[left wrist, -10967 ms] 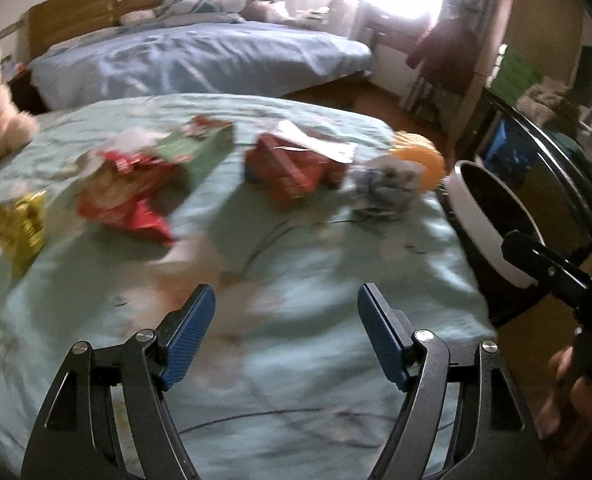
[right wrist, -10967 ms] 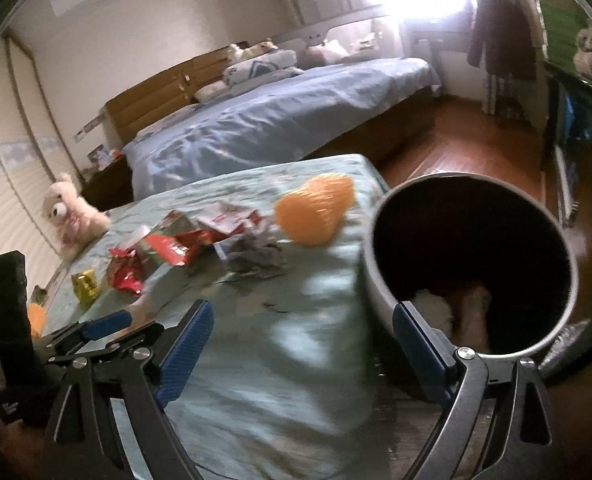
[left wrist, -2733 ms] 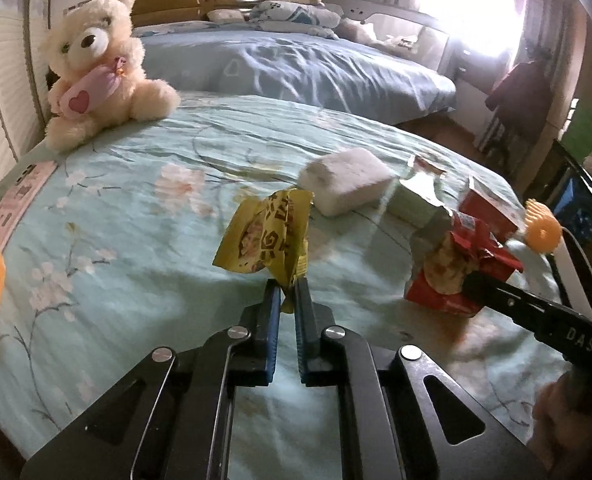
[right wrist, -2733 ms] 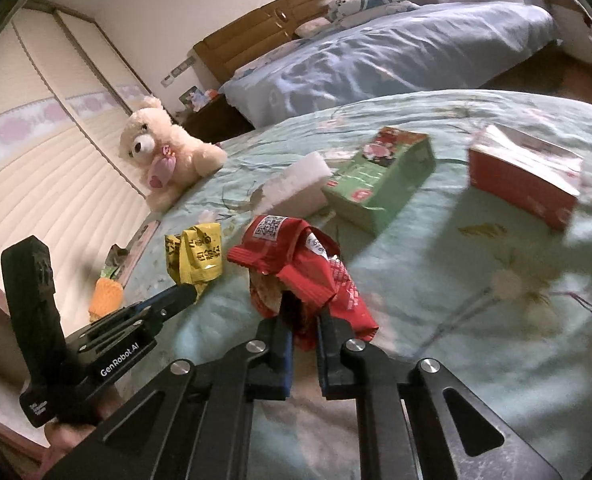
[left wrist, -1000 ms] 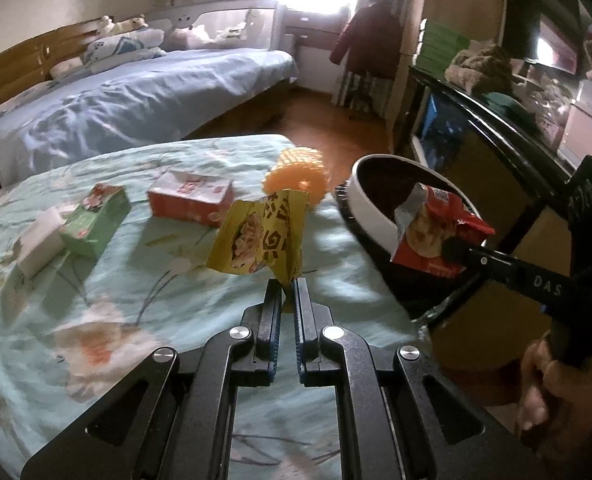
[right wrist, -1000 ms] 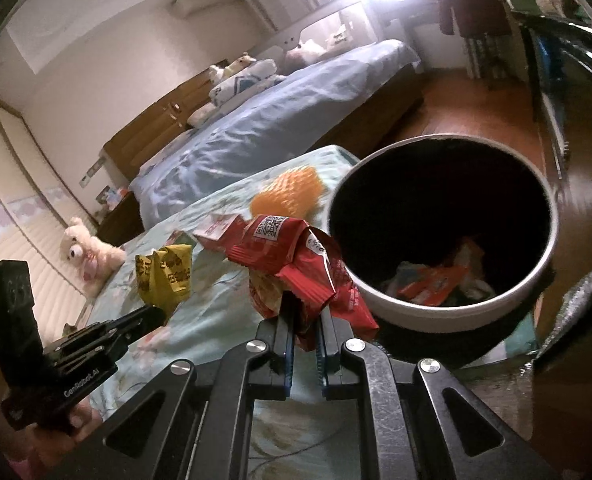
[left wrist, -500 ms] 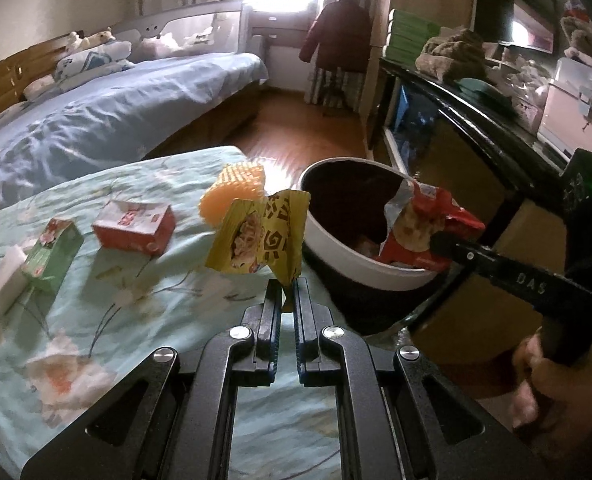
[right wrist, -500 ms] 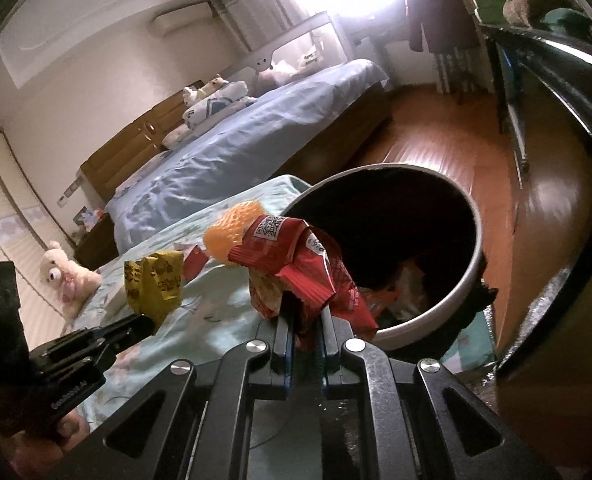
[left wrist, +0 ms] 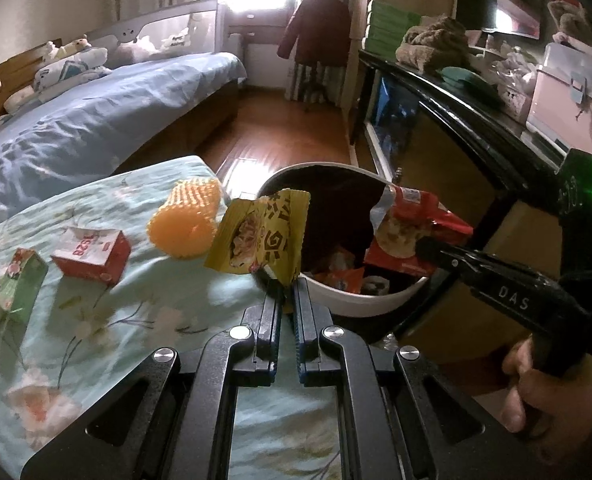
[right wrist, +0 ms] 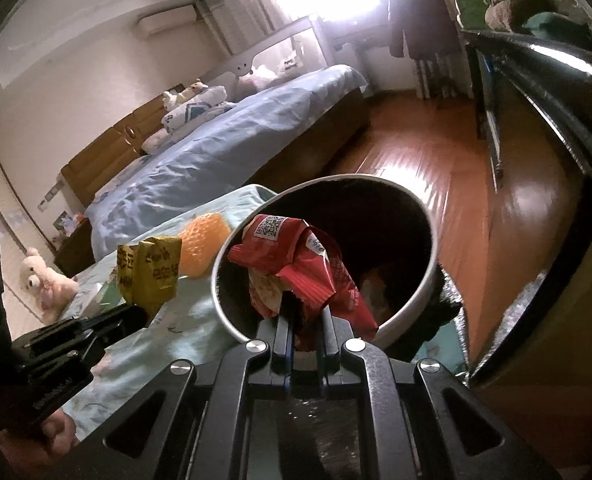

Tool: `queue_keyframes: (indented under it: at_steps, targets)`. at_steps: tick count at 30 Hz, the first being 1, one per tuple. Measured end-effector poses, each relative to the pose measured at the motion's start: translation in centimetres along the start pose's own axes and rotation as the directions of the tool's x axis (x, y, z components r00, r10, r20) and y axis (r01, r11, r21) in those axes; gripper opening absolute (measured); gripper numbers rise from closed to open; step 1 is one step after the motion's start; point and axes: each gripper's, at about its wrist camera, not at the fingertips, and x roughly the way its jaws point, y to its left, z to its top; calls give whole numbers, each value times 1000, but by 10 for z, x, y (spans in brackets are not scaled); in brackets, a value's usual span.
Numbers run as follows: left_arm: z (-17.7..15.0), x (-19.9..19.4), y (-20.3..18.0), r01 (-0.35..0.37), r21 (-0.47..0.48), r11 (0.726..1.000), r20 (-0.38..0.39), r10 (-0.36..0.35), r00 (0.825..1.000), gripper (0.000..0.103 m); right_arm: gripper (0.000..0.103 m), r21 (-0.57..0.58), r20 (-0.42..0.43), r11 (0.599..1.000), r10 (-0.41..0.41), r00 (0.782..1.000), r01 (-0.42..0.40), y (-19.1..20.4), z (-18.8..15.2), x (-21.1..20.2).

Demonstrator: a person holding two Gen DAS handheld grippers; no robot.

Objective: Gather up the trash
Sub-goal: 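Carry the yellow bag and red chip bag over the trash bin with both tools, then open both tools to drop the yellow and red bags into the bin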

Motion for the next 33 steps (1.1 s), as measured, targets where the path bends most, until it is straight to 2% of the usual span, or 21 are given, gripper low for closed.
queue_keyframes:
  at_steps: [31, 33]
  targets:
    - [25, 38, -23, 51, 38, 998, -36, -50, 998, 5, 9, -23, -44, 997, -75, 996, 74, -15, 22, 30]
    - [26, 40, -24, 58, 48, 997, -38, -56, 998, 6, 11, -22, -48, 997, -76, 996, 75, -16, 24, 31]
